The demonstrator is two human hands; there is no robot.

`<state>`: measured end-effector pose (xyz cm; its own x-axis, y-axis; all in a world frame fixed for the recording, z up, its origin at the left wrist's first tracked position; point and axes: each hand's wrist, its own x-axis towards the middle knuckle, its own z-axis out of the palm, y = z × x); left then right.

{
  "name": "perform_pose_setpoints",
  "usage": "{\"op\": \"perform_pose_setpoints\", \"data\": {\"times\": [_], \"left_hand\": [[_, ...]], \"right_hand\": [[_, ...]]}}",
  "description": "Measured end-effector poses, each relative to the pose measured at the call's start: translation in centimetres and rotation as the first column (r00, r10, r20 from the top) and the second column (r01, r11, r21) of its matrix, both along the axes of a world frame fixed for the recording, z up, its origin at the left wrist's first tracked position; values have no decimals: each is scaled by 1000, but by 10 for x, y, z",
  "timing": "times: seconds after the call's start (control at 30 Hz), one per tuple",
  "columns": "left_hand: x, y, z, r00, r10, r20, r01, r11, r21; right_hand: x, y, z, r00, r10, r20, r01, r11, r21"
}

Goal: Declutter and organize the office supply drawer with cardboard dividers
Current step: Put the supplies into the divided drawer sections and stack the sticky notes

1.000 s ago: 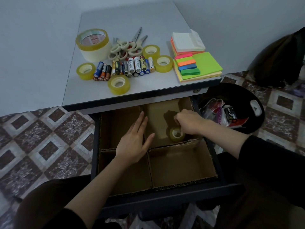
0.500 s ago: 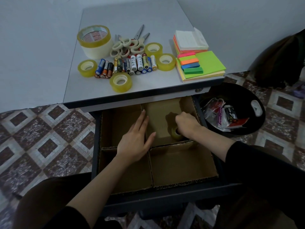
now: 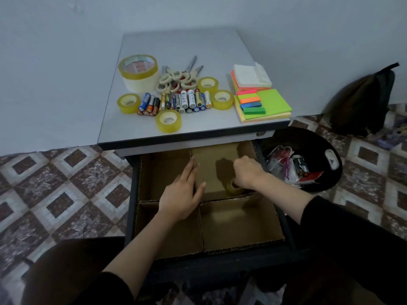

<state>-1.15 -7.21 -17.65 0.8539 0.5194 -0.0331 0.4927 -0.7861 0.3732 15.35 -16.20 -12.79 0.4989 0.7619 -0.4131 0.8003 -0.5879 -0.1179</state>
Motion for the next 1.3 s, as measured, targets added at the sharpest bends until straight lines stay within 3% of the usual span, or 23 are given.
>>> {"op": "perform_pose_setpoints", "data": {"times": [0.1,0.27,0.5,0.63,0.83,1.07,1.3], "left_hand": [[-3,-1,5,1000,6,17,-5,999,-41],[-13,-2,13,1000,-10,28,14,993,-121],[-33,7,32,996,46,79,-33,986,-163],[-46,32,66,978,77,194,-59,994,-97],[-36,87,129,927,184,328,-199,980,12],[-25,149,159,986,140,90,-156,965,210],[-5,166,163,993,51,-104,-37,990,137]], "right_hand": [[-6,-2,15,999,45,19,-45,999,2],[-19,-10,38,984,139,-113,-139,990,6],[-28,3,64,970,212,-115,-188,964,188],[-23,29,93,973,212,-95,-172,932,319],[6,75,127,981,181,71,-193,885,424],[40,111,138,982,153,111,-180,939,292],[48,129,129,985,170,38,-173,949,262]]}}
